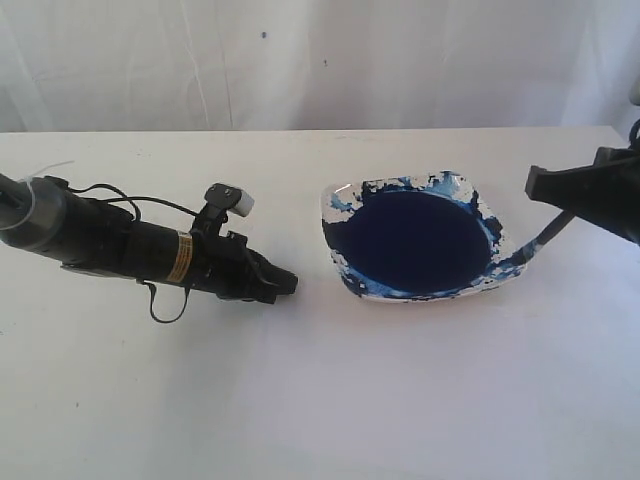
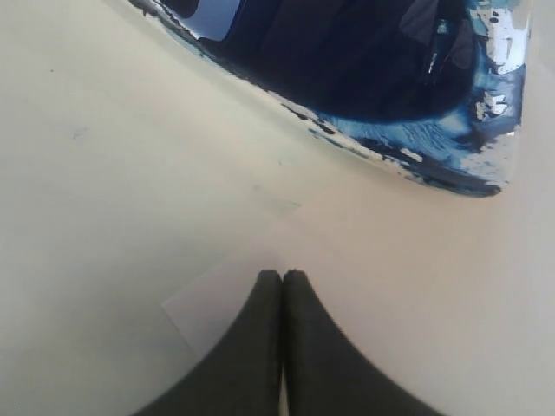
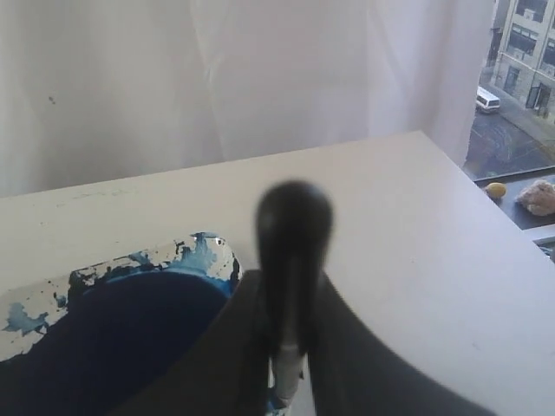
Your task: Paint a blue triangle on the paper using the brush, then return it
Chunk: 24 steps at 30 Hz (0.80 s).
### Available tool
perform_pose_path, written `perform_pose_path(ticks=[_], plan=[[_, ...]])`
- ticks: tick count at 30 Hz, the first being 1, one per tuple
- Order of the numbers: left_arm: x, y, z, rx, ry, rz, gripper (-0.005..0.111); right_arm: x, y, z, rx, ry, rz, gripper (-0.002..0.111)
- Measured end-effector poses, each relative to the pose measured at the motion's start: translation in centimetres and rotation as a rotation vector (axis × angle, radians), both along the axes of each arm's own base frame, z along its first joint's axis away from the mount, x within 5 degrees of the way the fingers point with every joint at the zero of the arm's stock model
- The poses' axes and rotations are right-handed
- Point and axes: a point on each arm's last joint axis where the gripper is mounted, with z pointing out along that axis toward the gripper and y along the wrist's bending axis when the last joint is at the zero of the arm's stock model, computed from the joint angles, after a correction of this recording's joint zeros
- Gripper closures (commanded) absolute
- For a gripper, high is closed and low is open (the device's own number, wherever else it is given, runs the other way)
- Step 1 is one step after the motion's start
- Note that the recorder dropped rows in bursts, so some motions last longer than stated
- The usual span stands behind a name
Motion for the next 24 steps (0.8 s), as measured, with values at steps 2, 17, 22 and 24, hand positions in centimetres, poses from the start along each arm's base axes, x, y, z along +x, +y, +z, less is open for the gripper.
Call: perform_pose_path(ticks=[2,17,22,24], plan=[[0.0,0.0,0.0,0.0,0.0,0.0,0.107,0.0,0.0,0.1,0.013,-0.012,0.001,0.102],[0.0,0.0,0.0,0.0,0.0,0.0,0.107,-2.0,-0.4,3.0,0.131,-0.102,0.092,0.102],[0.0,0.0,0.0,0.0,0.0,0.0,0.107,-3.2,0.0,3.6,0.177,-0.079,0.202,0.102],[0.0,0.0,0.0,0.0,0.0,0.0,0.107,-3.6,0.3,3.7,0.191,-0.057,0.253,0.102]])
